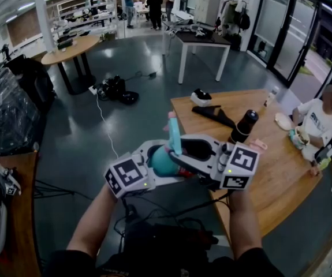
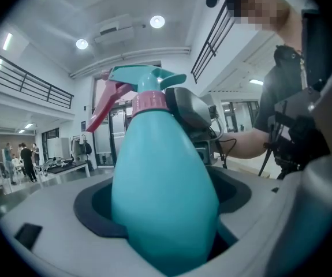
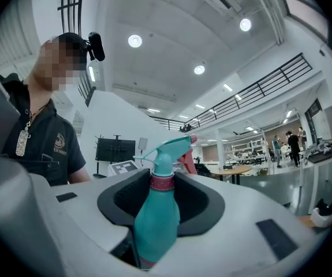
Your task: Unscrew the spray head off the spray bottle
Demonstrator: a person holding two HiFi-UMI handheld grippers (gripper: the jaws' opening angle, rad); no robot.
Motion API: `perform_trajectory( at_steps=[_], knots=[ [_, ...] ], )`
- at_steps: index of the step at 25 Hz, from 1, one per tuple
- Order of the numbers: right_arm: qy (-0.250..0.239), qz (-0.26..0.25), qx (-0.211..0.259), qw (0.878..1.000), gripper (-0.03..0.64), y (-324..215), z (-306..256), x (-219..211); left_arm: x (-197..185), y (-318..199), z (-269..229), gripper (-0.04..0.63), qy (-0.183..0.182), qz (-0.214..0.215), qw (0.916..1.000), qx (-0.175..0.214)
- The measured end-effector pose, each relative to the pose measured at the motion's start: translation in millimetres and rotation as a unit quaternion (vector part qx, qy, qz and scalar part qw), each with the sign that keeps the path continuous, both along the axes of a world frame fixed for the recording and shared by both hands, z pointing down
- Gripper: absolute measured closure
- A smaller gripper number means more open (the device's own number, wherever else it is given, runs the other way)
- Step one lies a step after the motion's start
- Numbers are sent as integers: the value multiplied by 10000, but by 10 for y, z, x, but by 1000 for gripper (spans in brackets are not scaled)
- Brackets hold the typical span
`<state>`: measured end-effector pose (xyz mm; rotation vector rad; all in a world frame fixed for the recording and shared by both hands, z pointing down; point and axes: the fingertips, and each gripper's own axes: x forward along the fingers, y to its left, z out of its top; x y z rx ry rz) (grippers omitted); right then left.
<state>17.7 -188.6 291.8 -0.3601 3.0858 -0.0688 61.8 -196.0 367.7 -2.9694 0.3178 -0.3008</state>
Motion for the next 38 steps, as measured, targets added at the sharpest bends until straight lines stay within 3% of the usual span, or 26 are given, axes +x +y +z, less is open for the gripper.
perform_trajectory(
  at_steps=[5,14,25,31,38],
  knots=[
    [-31,-153,35,9999,476,21,19,12,10,27,22,173,-5,74,10000,-36],
    [-204,592,-1,9980,471,-136,38,79,-23,-271,58,173,154,-835,9964,-59],
    [-117,1839,-352,9822,471,-394,121,43,-166,-668,127,173,81,-2246,9744,21],
    [-88,1984,-491,9789,471,-433,174,-35,-190,-701,218,173,-129,-2462,9691,120],
    [22,2055,-464,9776,471,-447,186,-51,-166,-672,223,173,-172,-2410,9703,84]
  ],
)
